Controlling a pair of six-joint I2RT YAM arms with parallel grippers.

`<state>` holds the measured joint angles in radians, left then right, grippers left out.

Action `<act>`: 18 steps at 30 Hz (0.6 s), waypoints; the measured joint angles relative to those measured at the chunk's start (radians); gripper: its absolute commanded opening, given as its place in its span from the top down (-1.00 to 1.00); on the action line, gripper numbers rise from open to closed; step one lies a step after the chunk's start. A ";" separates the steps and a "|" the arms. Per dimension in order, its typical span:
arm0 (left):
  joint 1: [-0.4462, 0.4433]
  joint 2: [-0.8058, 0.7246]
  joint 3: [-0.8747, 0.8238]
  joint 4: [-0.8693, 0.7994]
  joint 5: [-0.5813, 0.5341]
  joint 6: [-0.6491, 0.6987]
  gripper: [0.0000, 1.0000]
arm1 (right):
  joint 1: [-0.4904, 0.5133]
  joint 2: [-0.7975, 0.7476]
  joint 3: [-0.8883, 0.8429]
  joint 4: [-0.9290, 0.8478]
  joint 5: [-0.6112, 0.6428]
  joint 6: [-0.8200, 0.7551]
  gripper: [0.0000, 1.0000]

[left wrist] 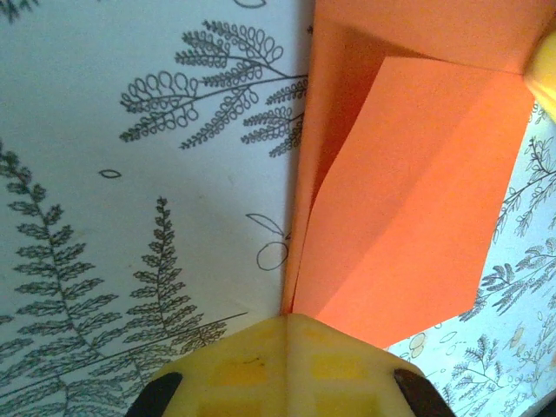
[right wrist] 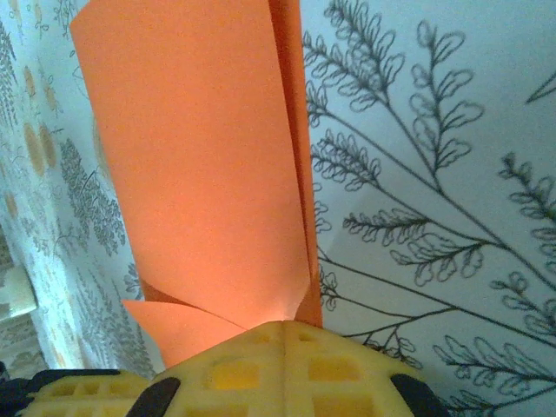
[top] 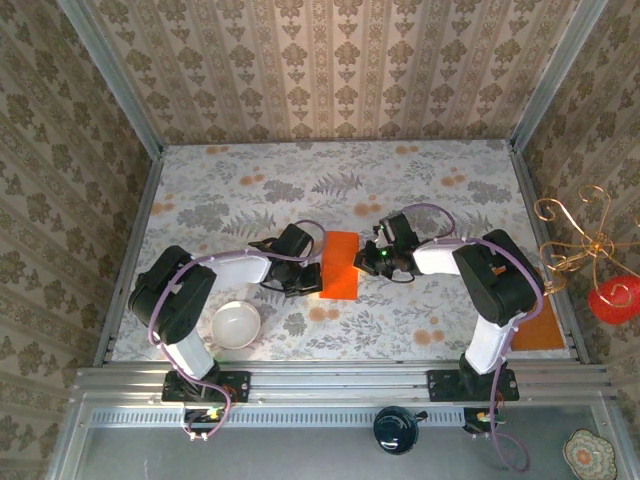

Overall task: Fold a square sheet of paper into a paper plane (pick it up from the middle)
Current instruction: Fold the triangle a second time at the center of the table.

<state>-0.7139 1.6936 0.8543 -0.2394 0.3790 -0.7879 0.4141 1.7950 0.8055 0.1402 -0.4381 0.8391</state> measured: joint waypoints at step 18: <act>0.022 -0.140 0.012 -0.053 -0.067 0.003 0.58 | -0.002 -0.221 0.014 -0.155 0.154 0.000 0.16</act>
<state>-0.6922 1.5539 0.8661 -0.2928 0.3119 -0.7853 0.4118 1.5738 0.8200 -0.0151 -0.2836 0.8394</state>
